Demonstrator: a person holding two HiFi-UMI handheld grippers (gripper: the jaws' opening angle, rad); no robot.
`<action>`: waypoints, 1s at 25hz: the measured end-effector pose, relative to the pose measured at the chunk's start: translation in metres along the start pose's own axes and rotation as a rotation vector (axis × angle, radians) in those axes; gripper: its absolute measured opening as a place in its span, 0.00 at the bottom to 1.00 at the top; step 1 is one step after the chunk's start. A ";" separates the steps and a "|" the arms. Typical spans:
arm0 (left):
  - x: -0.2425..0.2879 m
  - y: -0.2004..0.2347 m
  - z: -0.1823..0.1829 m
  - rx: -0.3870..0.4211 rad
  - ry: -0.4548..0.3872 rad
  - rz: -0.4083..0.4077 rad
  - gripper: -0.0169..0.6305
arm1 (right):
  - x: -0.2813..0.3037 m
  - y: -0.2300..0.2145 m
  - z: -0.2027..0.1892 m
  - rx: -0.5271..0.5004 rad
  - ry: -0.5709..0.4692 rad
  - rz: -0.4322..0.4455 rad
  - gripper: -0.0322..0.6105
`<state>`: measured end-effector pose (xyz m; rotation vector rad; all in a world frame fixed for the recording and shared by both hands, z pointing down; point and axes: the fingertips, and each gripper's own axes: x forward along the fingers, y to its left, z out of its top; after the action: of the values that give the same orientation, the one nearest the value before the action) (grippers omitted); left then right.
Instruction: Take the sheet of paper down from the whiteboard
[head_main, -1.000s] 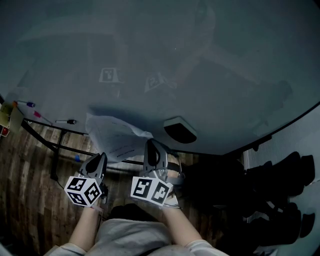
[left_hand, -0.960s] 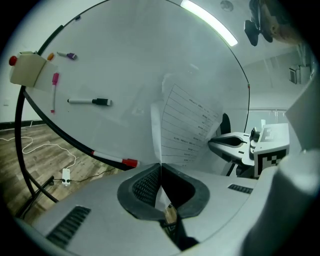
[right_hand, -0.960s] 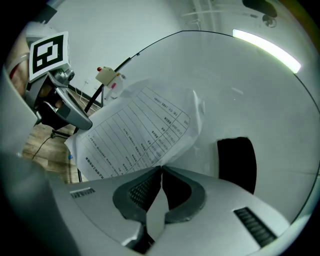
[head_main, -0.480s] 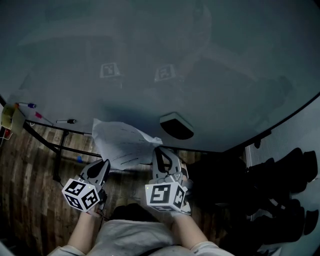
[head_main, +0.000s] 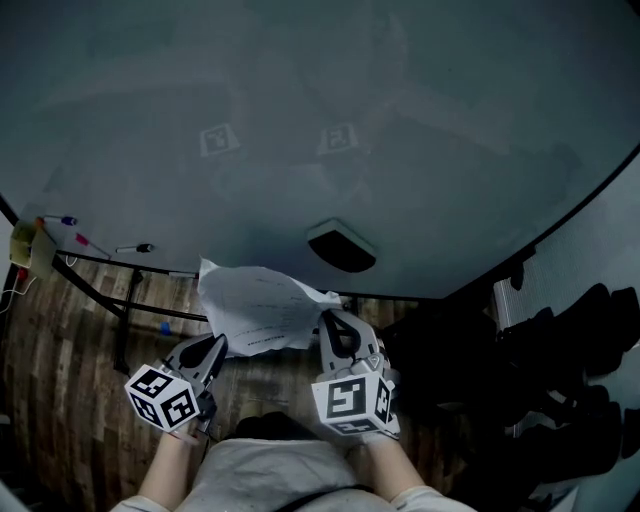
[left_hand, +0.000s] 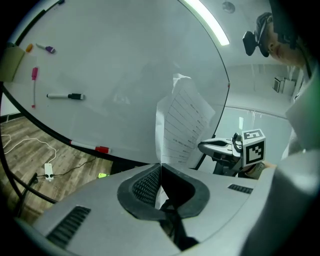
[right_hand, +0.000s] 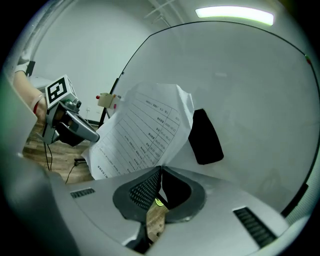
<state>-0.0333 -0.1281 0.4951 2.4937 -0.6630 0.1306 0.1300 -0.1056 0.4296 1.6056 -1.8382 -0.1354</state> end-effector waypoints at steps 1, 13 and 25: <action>-0.001 -0.003 0.000 0.005 0.004 -0.008 0.05 | -0.003 0.000 -0.001 0.012 0.000 0.005 0.09; 0.002 -0.019 0.007 -0.049 0.022 -0.124 0.05 | -0.019 -0.012 0.003 0.053 -0.004 -0.005 0.09; 0.005 -0.044 0.016 0.004 0.043 -0.121 0.05 | -0.033 -0.021 -0.008 0.131 -0.037 0.034 0.09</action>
<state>-0.0085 -0.1068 0.4616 2.5196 -0.4936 0.1402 0.1520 -0.0774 0.4117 1.6692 -1.9369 -0.0306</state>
